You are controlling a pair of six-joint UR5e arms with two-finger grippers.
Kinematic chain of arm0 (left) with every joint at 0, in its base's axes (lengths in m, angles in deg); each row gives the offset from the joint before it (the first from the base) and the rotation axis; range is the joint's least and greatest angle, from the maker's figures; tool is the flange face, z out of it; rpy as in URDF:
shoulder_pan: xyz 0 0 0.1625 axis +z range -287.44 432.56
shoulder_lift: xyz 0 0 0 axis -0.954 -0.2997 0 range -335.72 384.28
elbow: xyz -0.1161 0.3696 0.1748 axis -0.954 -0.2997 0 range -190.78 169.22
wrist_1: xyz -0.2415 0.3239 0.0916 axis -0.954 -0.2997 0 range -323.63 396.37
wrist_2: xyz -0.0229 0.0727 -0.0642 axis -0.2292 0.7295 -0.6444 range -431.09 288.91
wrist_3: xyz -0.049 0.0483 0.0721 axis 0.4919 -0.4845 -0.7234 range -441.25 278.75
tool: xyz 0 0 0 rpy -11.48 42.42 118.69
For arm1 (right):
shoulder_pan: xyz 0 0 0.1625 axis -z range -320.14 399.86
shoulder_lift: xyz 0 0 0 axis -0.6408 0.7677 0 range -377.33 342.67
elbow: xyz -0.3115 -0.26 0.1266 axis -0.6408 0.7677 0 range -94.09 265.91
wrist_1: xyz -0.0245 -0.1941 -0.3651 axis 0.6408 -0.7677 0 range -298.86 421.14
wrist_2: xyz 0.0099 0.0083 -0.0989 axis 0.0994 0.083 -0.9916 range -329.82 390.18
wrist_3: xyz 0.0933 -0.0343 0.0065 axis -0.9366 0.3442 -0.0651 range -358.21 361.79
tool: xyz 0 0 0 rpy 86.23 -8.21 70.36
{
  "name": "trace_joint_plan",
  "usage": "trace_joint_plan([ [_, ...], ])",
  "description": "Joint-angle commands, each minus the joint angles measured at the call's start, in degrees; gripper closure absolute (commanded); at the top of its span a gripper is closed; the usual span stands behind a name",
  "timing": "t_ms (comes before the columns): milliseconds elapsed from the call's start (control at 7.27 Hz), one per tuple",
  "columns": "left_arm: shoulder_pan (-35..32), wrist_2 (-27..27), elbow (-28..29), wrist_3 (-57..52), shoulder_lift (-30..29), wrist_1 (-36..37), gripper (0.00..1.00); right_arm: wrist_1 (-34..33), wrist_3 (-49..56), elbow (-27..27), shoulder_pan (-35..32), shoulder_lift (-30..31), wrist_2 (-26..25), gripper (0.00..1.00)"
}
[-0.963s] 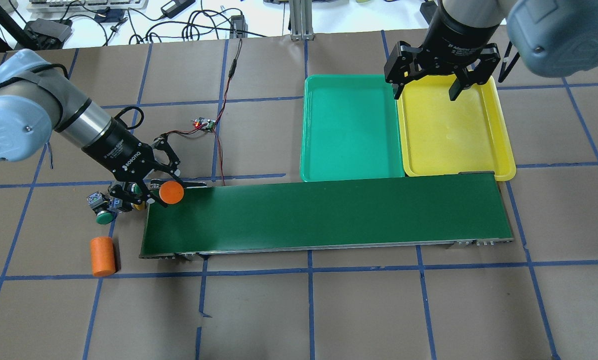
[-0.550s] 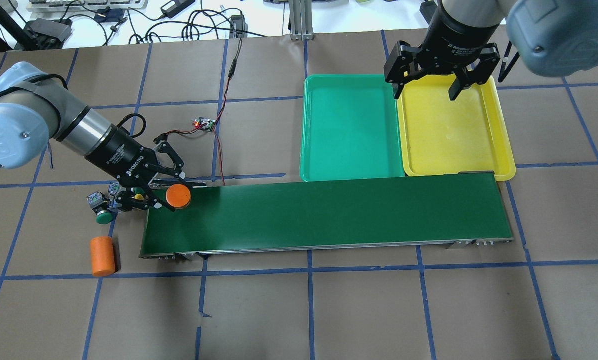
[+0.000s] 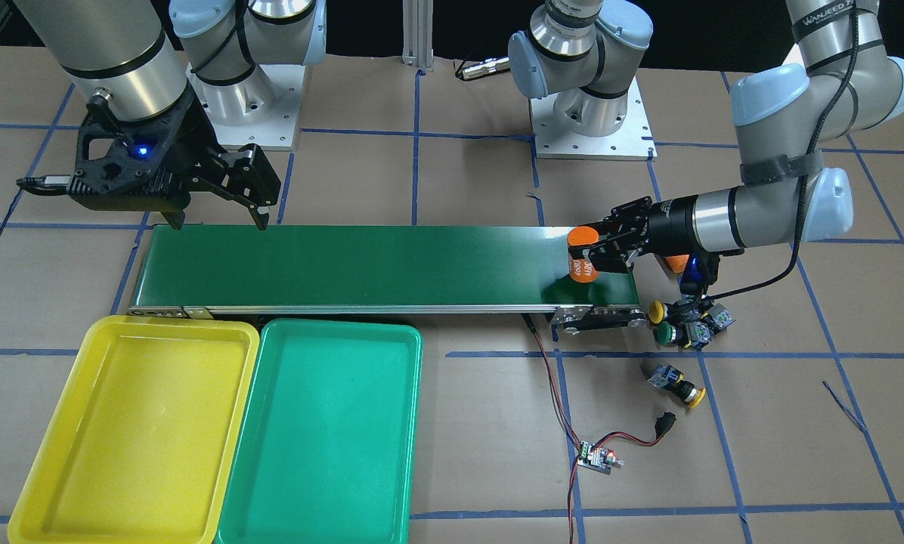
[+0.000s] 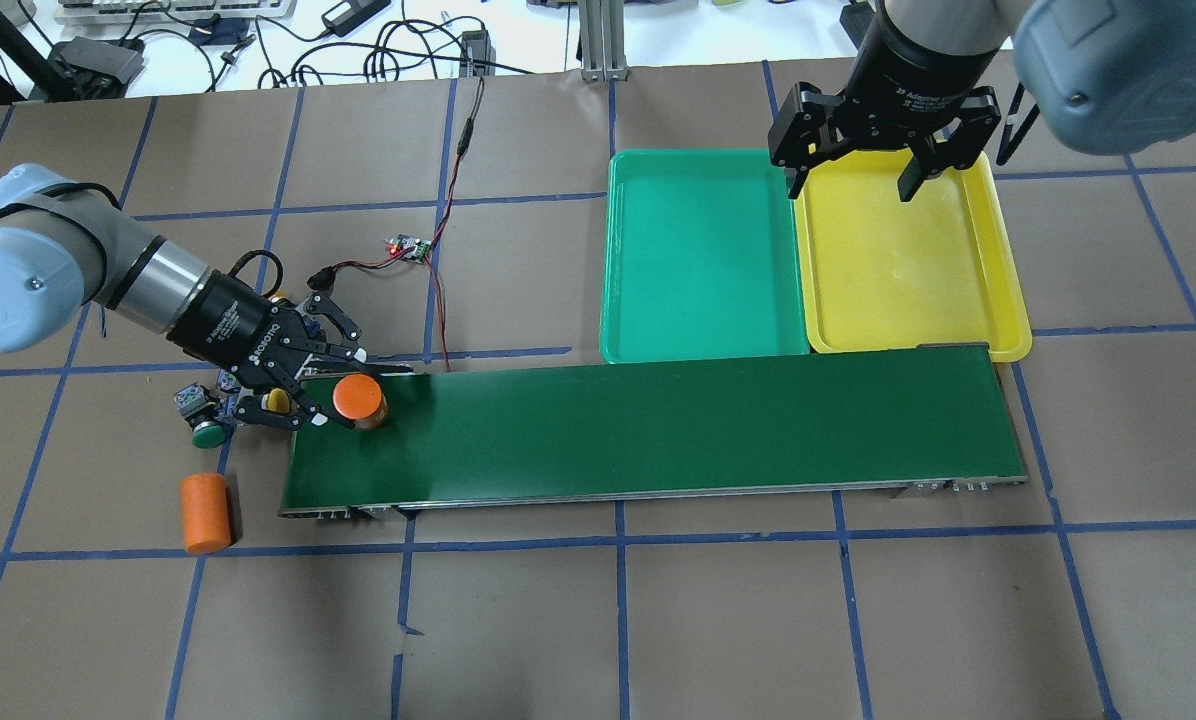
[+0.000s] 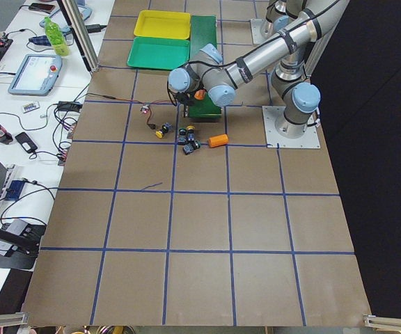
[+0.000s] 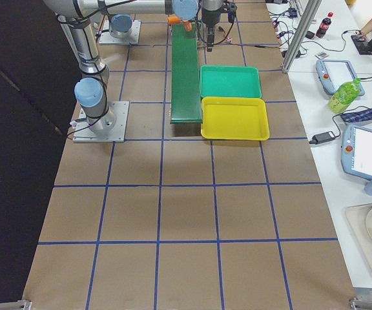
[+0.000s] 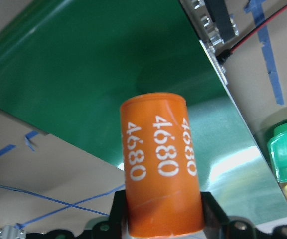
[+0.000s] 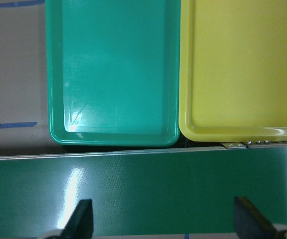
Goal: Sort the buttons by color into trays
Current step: 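Place the orange cylinder upright on the green belt, open left gripper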
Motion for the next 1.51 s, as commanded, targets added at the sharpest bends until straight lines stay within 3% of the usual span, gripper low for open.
trace_joint_plan([
  [0, 0.00, -0.57, -0.23, 0.37, -0.67, 0.19, 1.00, -0.06, 0.00, 0.00, 0.00, 0.09, 0.00, 0.00],
  [138, 0.09, -0.49, -0.23, 0.46, -0.85, 0.02, 0.82, -0.06, 0.00, 0.00, 0.00, 0.00, 0.00, 0.00],
  [275, 0.09, -0.49, -0.23, 1.24, -0.85, -0.24, 0.43, 0.02, 0.00, 0.00, 0.00, 0.00, 0.00, 0.00],
  [550, 0.09, -0.49, -0.23, 2.74, -0.85, -0.16, 0.28, 0.02, 0.00, 0.00, 0.00, -0.17, 0.00, 0.00],
  [963, 0.26, 0.39, 1.26, 4.22, 0.98, 0.10, 0.19, 0.02, 0.00, 0.00, 0.00, -0.17, 0.00, 0.00],
  [1101, 0.70, 3.26, 4.23, 5.63, 3.08, 0.28, 0.13, 0.02, 0.00, 0.00, 0.00, -0.17, 0.00, 0.00],
  [1376, 1.93, 20.08, 12.49, -1.15, 4.95, 0.28, 0.00, 0.02, 0.00, 0.00, 0.00, -0.17, 0.00, 0.00],
])
